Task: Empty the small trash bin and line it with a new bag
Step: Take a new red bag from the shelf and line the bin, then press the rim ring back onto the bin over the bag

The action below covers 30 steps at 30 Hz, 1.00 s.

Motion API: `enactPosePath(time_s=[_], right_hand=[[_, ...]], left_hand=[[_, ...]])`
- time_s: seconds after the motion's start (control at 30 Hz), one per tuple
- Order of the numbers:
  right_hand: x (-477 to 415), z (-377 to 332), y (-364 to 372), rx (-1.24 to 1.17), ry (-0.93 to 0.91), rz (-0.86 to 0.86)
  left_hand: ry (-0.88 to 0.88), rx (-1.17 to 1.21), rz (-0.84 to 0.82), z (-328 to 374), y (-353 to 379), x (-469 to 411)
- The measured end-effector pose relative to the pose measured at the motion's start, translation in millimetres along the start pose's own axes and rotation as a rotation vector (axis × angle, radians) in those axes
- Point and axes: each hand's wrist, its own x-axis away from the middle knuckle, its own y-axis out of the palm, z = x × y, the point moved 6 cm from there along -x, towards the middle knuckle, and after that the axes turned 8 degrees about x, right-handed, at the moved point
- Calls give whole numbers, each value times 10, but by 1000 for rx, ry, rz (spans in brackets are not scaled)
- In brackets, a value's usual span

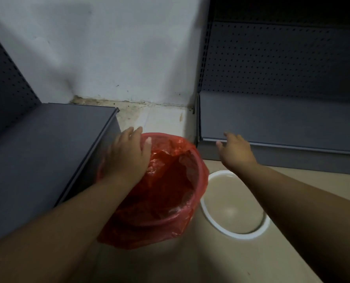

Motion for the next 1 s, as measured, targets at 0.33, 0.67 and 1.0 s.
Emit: enactPosePath(time_s=[0.33, 0.67, 1.0], right_hand=[[96, 1452, 596, 282, 166, -319], [131, 2319, 1414, 264, 405, -624], [19, 2430, 1542, 294, 472, -598]], left_hand=[[204, -167, -215, 813, 729, -37], [257, -314, -307, 966, 1068, -89], [252, -338, -330, 934, 1214, -202]])
